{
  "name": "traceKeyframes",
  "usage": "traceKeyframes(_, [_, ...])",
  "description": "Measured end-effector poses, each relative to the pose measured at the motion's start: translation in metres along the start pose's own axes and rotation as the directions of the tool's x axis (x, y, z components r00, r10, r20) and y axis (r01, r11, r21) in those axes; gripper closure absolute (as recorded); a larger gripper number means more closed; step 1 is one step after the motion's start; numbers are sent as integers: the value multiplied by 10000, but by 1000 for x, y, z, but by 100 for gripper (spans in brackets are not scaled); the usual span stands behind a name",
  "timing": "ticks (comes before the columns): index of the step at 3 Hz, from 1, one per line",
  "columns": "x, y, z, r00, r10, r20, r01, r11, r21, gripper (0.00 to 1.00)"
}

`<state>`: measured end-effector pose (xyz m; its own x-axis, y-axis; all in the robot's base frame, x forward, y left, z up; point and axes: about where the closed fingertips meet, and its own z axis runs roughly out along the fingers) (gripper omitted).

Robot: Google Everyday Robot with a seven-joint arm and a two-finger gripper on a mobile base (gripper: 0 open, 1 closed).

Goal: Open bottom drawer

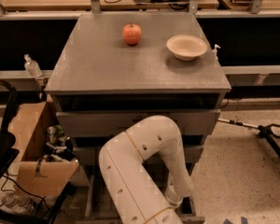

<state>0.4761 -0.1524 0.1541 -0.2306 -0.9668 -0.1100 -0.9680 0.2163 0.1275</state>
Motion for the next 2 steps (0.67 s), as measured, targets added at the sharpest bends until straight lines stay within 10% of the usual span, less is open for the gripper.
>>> traceKeyframes(2, [2, -7, -11, 9999, -65, -91, 67, 9997, 251, 100])
